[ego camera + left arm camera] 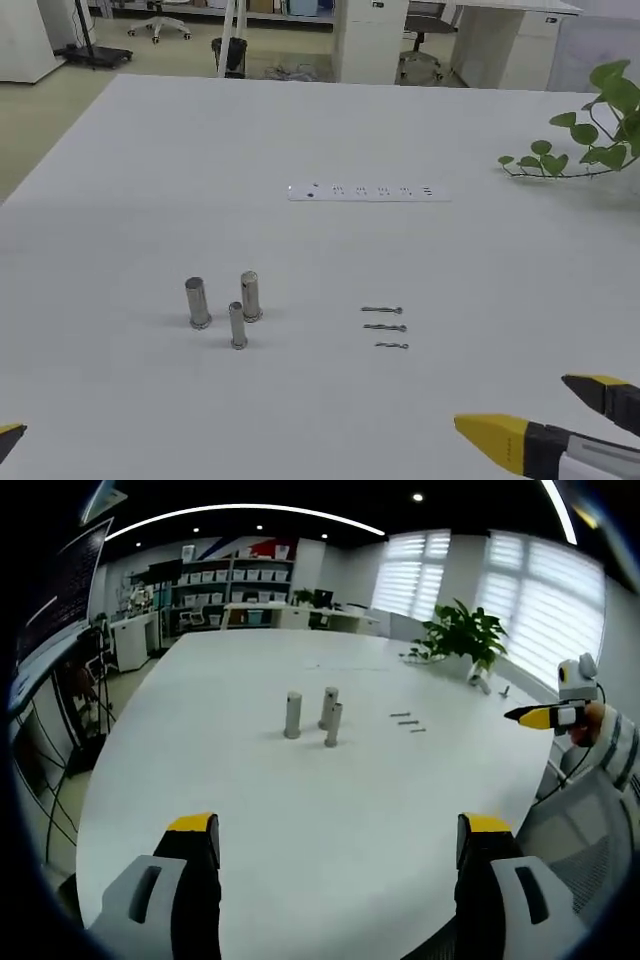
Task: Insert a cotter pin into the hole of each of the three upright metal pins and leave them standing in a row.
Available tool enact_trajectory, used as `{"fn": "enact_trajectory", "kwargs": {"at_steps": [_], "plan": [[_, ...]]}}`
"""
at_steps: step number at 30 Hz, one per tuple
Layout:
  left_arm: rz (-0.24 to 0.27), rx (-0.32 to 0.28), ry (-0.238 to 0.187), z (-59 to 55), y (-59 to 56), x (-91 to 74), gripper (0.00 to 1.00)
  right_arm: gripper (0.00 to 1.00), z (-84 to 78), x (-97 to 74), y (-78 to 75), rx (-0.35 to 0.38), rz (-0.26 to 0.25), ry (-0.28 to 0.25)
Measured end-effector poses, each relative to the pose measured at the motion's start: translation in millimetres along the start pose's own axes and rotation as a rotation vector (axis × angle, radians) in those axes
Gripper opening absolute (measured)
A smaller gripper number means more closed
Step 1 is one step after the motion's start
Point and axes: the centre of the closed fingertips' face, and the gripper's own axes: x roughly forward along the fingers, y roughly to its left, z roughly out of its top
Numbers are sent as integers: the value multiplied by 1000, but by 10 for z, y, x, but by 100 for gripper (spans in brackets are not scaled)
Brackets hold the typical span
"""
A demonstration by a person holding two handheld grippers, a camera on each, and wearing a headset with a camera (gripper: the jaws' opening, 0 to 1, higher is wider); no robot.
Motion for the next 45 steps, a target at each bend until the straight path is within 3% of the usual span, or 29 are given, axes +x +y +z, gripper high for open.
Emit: {"fn": "enact_trajectory", "kwargs": {"at_steps": [17, 34, 45], "plan": [[1, -13, 2, 36, 45, -2, 96, 86, 2, -75, -72, 6, -23, 4], [-30, -6, 28, 13, -13, 3, 94, 86, -24, -72, -79, 17, -29, 15], [-29, -25, 29, 25, 13, 16, 92, 86, -17, -96, -121, 35, -41, 1]]}}
